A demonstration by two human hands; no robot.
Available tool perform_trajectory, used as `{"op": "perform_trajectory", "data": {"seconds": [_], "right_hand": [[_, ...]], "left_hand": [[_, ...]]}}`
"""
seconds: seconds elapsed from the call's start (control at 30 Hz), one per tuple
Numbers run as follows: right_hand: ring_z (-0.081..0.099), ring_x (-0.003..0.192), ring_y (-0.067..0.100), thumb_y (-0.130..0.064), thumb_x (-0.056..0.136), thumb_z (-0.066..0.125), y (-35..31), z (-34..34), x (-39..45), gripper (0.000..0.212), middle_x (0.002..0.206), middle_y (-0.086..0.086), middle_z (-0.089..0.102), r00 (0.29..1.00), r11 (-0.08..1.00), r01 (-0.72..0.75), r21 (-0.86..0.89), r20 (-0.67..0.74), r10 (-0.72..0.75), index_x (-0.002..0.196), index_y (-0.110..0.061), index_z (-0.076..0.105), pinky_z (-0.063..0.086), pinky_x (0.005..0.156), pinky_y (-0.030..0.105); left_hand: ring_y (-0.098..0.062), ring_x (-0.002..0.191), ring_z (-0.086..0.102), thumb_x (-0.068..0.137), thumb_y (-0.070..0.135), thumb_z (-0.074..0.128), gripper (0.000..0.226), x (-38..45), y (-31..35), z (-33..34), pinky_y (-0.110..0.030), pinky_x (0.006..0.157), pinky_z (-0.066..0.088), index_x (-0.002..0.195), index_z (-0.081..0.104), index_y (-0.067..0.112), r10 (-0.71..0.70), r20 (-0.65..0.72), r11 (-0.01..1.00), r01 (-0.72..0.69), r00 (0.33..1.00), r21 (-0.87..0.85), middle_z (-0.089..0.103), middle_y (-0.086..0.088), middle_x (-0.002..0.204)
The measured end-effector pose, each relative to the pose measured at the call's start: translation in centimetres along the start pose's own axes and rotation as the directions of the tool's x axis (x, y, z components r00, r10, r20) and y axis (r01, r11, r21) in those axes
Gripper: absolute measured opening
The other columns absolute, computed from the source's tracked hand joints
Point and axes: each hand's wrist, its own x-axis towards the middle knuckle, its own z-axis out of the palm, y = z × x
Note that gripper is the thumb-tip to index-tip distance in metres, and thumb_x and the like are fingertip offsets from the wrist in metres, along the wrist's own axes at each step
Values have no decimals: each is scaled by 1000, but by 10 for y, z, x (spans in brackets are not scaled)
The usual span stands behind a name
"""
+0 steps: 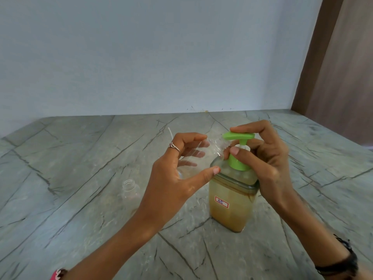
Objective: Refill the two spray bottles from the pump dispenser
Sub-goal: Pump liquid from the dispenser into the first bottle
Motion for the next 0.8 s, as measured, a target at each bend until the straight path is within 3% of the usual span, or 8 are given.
{"op": "perform_trajectory", "data": {"seconds": [0.2, 0.3, 0.5, 0.7, 0.8], "right_hand": [[66, 63, 21, -10, 76, 63, 0, 0, 3, 24, 68, 6, 68, 1000, 1000, 5, 23, -4, -5, 89, -30, 64, 54, 62, 30], [65, 59, 21, 2, 74, 59, 0, 0, 5, 30, 64, 8, 67, 1000, 998, -18, 61, -18, 19, 81, -27, 65, 53, 59, 29], [65, 56, 15, 5, 69, 56, -4, 1, 10, 37, 64, 2, 69, 999, 999, -24, 32, -28, 25, 61, -31, 57, 51, 55, 24], [65, 61, 23, -1, 76, 58, -1, -1, 3, 30, 68, 9, 68, 1000, 999, -21, 26, -4, 21, 81, -31, 60, 51, 58, 36], [65, 64, 28, -14, 79, 61, 0, -1, 1, 20, 71, 11, 67, 1000, 1000, -6, 1, -4, 6, 90, -31, 59, 52, 60, 42]], "left_hand": [[-3, 101, 63, 68, 39, 70, 46, 0, 0, 0, -14, 78, 50, 109, 51, 36, 2, 6, 1000, -2, 1000, 9, 62, 19, 111], [-2, 100, 62, 68, 39, 70, 45, 0, 0, 0, -13, 78, 50, 108, 50, 38, 2, 5, 1000, -2, 1000, 10, 62, 20, 111], [-2, 100, 63, 68, 38, 71, 45, -1, 0, 2, -13, 79, 49, 107, 51, 38, -3, 15, 1000, 3, 1000, 6, 63, 20, 111], [-2, 99, 63, 67, 39, 71, 46, -1, 0, 1, -13, 79, 50, 108, 51, 37, -8, 1, 1000, 8, 1000, 7, 63, 20, 109], [-3, 99, 63, 67, 38, 72, 46, -1, 0, 1, -14, 79, 50, 108, 52, 37, -8, -5, 1000, 8, 1000, -5, 64, 19, 108]]}}
